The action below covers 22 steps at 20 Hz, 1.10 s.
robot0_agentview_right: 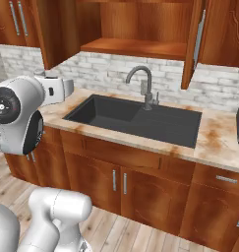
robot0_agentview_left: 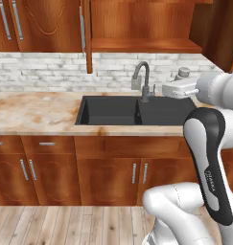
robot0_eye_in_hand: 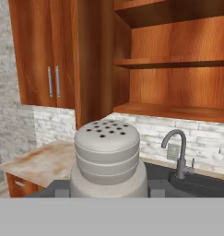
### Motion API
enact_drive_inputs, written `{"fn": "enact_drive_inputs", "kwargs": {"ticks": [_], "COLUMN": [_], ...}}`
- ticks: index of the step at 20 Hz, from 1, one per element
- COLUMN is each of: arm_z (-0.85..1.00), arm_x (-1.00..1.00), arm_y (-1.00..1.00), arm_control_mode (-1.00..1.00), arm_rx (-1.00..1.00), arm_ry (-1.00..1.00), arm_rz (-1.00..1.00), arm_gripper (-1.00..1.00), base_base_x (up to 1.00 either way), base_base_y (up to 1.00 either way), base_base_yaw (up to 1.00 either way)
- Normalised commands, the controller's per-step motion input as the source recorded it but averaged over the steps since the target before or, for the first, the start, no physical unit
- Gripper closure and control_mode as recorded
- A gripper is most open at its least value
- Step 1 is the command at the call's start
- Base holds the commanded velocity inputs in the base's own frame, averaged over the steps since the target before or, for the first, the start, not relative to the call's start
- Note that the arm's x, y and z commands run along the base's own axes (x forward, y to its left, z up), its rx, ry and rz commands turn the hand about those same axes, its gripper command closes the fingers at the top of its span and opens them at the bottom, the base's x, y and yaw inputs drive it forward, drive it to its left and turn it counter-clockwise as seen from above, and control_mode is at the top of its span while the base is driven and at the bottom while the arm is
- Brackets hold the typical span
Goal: Move the shaker and mayonnaise from the cabinet to the dining counter.
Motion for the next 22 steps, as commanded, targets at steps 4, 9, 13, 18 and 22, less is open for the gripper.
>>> {"fn": "enact_drive_inputs", "kwargs": {"ticks": [4, 9, 13, 18, 22], "arm_z": [0.0, 0.0, 0.0, 0.0, 0.0], "arm_x": [0.0, 0.0, 0.0, 0.0, 0.0], "arm_y": [0.0, 0.0, 0.0, 0.0, 0.0], "arm_control_mode": [1.0, 1.0, 1.0, 1.0, 1.0], "arm_rx": [0.0, 0.0, 0.0, 0.0, 0.0], "arm_ry": [0.0, 0.0, 0.0, 0.0, 0.0], "arm_rz": [0.0, 0.0, 0.0, 0.0, 0.0], "arm_gripper": [1.0, 1.0, 1.0, 1.0, 1.0], "base_base_x": [-0.4, -0.73, -0.73, -0.57, -0.44], "base_base_y": [-0.34, -0.47, -0.28, -0.04, 0.42], "base_base_yaw": [0.66, 0.51, 0.4, 0.25, 0.05]}}
